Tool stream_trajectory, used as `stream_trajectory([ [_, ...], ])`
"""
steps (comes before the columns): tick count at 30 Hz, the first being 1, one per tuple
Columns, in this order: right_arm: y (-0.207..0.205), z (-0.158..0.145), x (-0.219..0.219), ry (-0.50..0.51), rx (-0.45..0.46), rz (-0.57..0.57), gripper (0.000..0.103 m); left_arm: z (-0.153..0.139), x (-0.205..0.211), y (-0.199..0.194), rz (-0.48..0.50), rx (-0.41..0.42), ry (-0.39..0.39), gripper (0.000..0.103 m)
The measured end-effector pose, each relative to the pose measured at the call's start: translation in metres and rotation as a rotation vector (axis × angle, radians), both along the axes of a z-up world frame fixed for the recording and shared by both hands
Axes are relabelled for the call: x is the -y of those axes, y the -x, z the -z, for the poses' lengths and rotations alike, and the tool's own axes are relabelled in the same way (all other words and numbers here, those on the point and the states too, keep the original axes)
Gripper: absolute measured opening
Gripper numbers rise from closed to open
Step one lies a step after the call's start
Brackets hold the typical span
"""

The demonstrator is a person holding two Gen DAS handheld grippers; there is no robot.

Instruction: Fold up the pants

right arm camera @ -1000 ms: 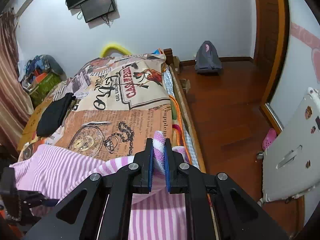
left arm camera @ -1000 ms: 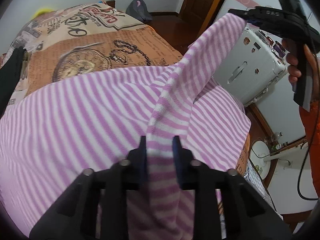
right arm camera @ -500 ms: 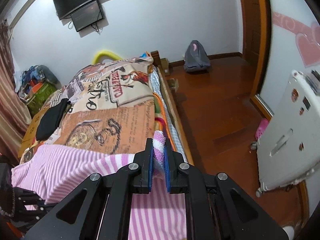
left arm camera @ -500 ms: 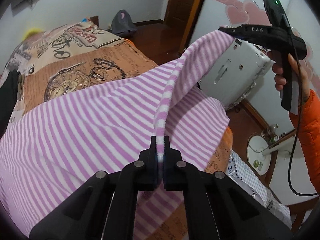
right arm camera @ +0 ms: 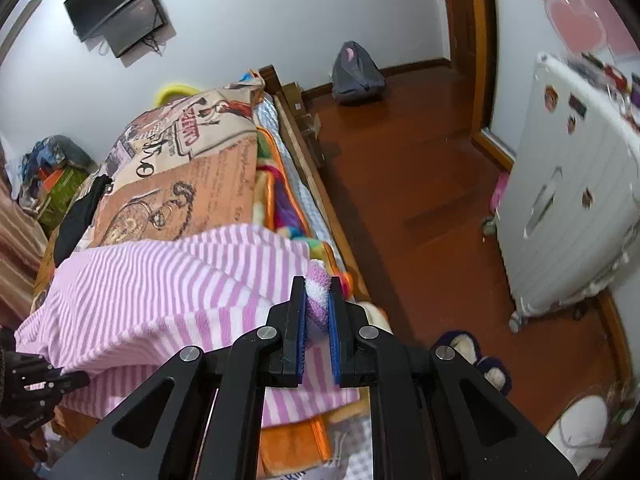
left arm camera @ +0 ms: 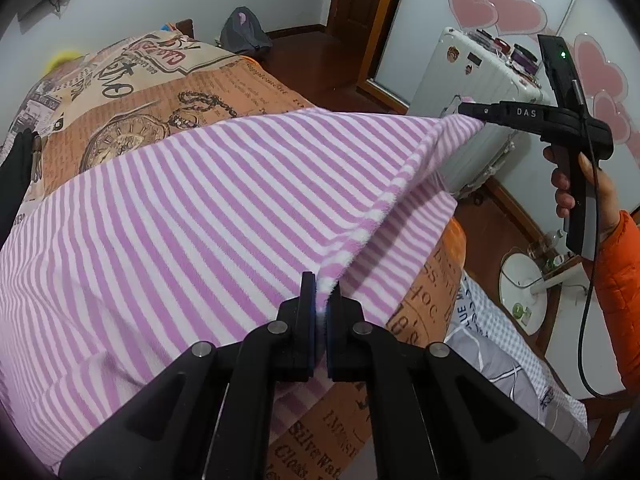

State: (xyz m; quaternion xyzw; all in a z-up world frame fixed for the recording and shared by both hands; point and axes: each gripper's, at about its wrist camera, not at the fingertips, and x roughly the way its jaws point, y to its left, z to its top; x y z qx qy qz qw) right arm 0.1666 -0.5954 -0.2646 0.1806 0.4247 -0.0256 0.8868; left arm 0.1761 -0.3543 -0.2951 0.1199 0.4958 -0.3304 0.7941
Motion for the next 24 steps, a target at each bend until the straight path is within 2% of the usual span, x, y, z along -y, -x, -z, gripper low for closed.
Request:
stream_trajectory([
  [5,0.013,0.021,-0.003,-0.022,-0.030,0.004,0.009,0.008,-0.001,0.005,0.011,-0.006,-0.031,0.003],
  [15,0.032,0.053,-0.019,0.009,-0.095,0.018,0.012,0.012,-0.001,0.010,0.008,0.002,-0.042,0.003],
  [19,0.039,0.048,-0.022,0.031,-0.111,0.039,0.015,0.011,0.000,0.012,0.016,0.008,-0.046,0.003],
  [21,0.044,0.040,-0.025,0.058,-0.100,0.046,0.023,0.011,0.001,0.013,0.020,0.011,-0.048,0.003],
  [24,0.050,0.023,-0.034,0.103,-0.063,0.042,0.028,0.012,0.003,0.015,0.025,0.013,-0.049,0.003],
])
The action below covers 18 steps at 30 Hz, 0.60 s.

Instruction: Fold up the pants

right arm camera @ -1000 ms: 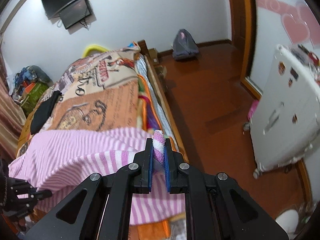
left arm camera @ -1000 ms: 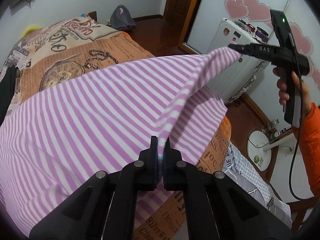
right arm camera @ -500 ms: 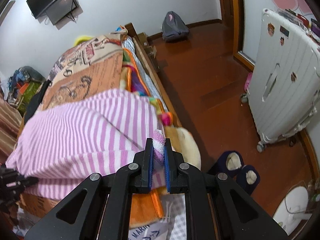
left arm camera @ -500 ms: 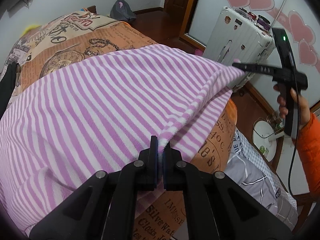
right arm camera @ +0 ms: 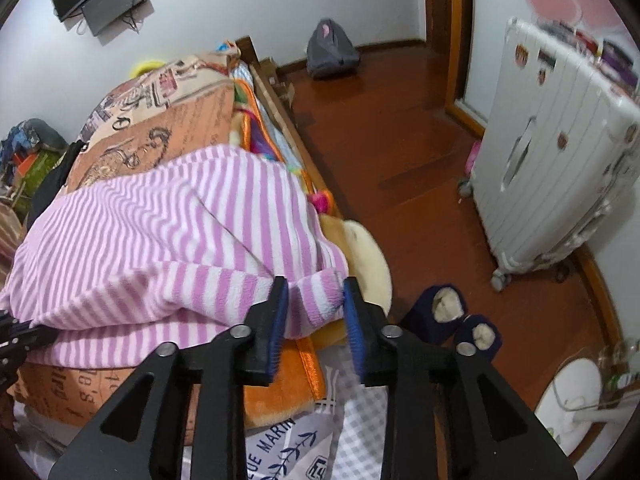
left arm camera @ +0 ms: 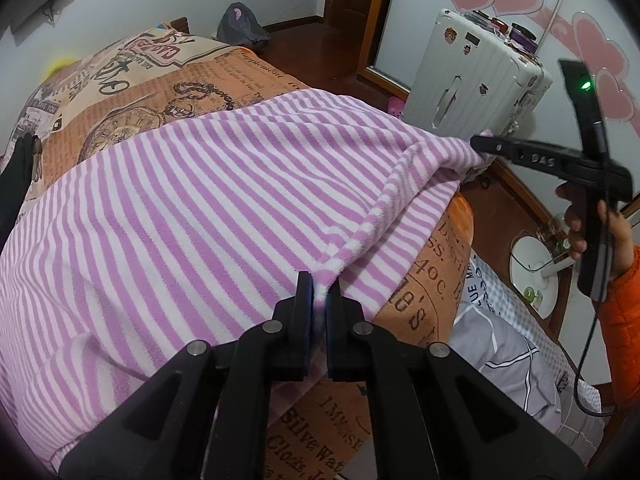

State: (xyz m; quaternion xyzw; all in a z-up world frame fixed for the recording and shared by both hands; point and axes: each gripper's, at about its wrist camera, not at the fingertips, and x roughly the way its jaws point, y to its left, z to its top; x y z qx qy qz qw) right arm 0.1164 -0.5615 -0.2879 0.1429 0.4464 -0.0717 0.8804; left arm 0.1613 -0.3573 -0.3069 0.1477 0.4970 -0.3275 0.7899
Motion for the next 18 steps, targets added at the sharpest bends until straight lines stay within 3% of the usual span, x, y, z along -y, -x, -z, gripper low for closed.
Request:
stream_trajectory([
  [9,-0.014,-0.034,-0.053,-0.015,0.118,-0.125,0.034,0.001,0.013,0.007,0.028,0.000,-0.001,0.005],
  [12,-0.026,-0.027,-0.072,-0.029,0.111,-0.169,0.035,0.002,0.018,0.009,0.035,-0.014,0.006,0.005],
  [18,-0.043,0.012,-0.086,-0.056,0.003,-0.209,0.035,-0.005,0.019,0.013,0.057,-0.043,0.037,0.006],
])
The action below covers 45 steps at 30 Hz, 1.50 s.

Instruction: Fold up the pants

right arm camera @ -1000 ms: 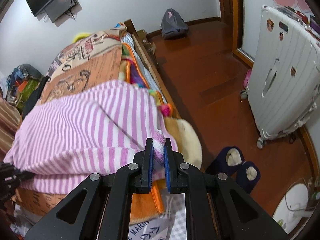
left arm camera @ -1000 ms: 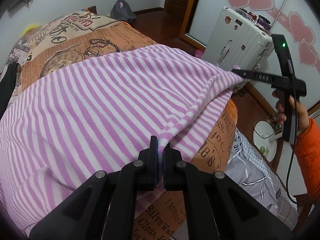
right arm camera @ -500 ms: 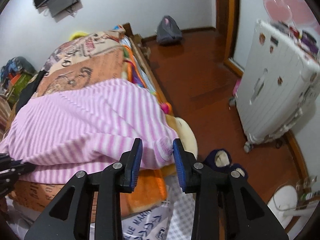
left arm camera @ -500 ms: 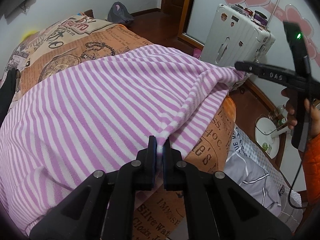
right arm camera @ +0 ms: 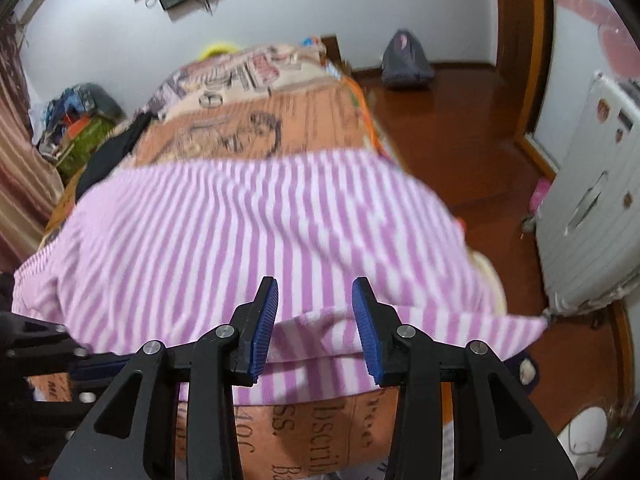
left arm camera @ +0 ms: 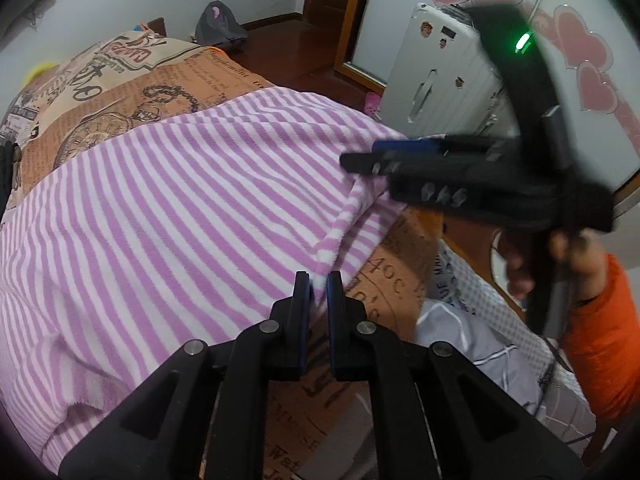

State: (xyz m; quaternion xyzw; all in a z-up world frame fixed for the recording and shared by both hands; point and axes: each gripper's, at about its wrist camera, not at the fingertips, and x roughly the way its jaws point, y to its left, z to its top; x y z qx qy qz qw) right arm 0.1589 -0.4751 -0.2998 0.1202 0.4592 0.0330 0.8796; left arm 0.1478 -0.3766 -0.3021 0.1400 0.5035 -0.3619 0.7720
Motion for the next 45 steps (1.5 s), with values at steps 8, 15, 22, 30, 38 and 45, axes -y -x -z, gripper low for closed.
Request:
stream_trajectory([
  [8,0.032,0.021,0.021,-0.016,-0.075,0.026,0.035,-0.025,-0.016,-0.020,-0.057,0.040,0.043,0.006],
  [15,0.046,0.022,0.037,-0.006,-0.100,0.082,0.035,-0.025,-0.040,-0.054,-0.155,0.083,0.001,0.015],
  [22,0.025,-0.020,0.056,0.031,-0.008,0.085,0.035,-0.002,-0.067,-0.079,-0.254,0.049,-0.026,0.019],
  [30,-0.053,-0.013,0.078,0.053,0.004,0.057,0.043,0.004,-0.066,-0.080,-0.262,0.071,-0.004,0.019],
  [38,-0.108,0.046,0.089,0.009,-0.156,0.036,0.043,0.003,-0.070,-0.086,-0.276,0.027,0.028,0.019],
  [45,-0.106,0.056,0.093,-0.067,-0.154,0.005,0.018,-0.025,-0.066,-0.106,-0.265,0.095,-0.024,0.026],
])
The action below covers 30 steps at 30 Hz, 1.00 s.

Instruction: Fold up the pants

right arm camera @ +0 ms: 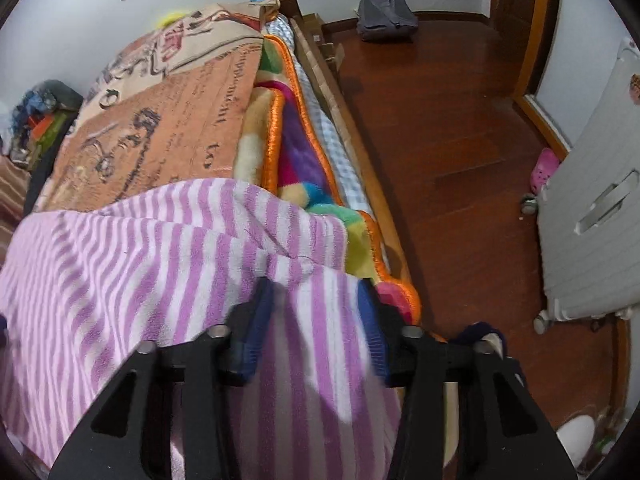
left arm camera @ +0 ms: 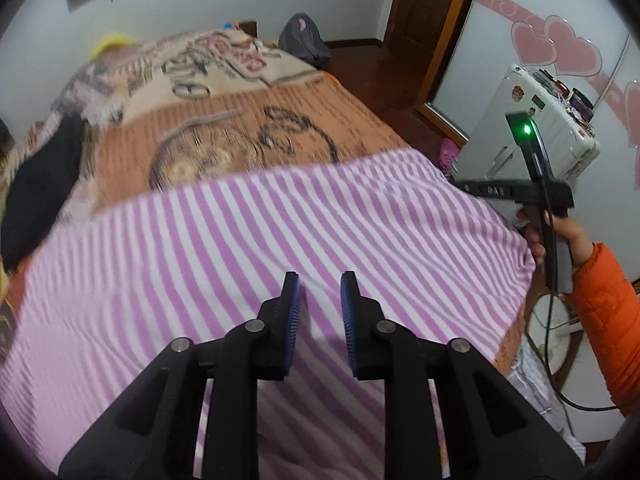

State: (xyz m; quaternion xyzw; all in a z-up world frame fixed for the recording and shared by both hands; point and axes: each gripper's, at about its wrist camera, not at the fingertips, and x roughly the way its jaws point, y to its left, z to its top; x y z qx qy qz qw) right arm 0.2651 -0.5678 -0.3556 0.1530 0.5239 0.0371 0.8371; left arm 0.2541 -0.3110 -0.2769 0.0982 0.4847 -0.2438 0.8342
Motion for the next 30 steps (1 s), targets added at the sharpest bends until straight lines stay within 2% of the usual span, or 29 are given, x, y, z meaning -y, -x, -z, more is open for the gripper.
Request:
stream_trajectory([
  [2,0.002,0.002,-0.003,0.017,-0.004,-0.008,0.010,-0.007,-0.002,-0.010,-0.013,0.020,-0.006,0.035],
  [7,0.003,-0.002,-0.006,0.029,0.019,-0.016,0.007,-0.019,-0.012,-0.034,-0.068,0.069,-0.034,0.051],
  [10,0.003,-0.008,-0.004,0.016,0.011,-0.005,0.007,-0.018,-0.017,-0.042,-0.091,0.087,-0.065,0.052],
  [11,0.003,-0.009,-0.002,0.006,-0.003,-0.002,0.009,-0.016,-0.019,-0.045,-0.096,0.082,-0.068,0.052],
  [13,0.003,-0.009,0.000,-0.004,-0.019,0.008,0.021,-0.014,-0.022,-0.050,-0.108,0.065,-0.057,0.052],
  [15,0.005,-0.010,0.002,0.009,-0.022,0.025,0.043,-0.013,-0.023,-0.052,-0.115,0.063,-0.052,0.052],
  [22,0.006,0.004,0.012,-0.123,-0.048,0.052,0.047,-0.026,0.003,-0.054,-0.049,0.088,-0.038,0.052],
  [23,0.006,0.004,0.012,-0.126,-0.046,0.049,0.044,-0.028,0.007,-0.054,-0.036,0.090,-0.033,0.053],
  [25,0.008,0.004,0.011,-0.158,-0.030,0.032,0.030,-0.031,0.019,-0.057,-0.004,0.091,-0.020,0.059],
  [27,0.009,0.003,0.008,-0.135,-0.025,0.028,0.015,-0.028,0.030,-0.063,0.011,0.087,-0.024,0.059],
  [30,0.012,0.001,0.004,-0.087,-0.004,0.022,0.009,-0.013,0.045,-0.075,0.029,0.030,-0.030,0.059],
])
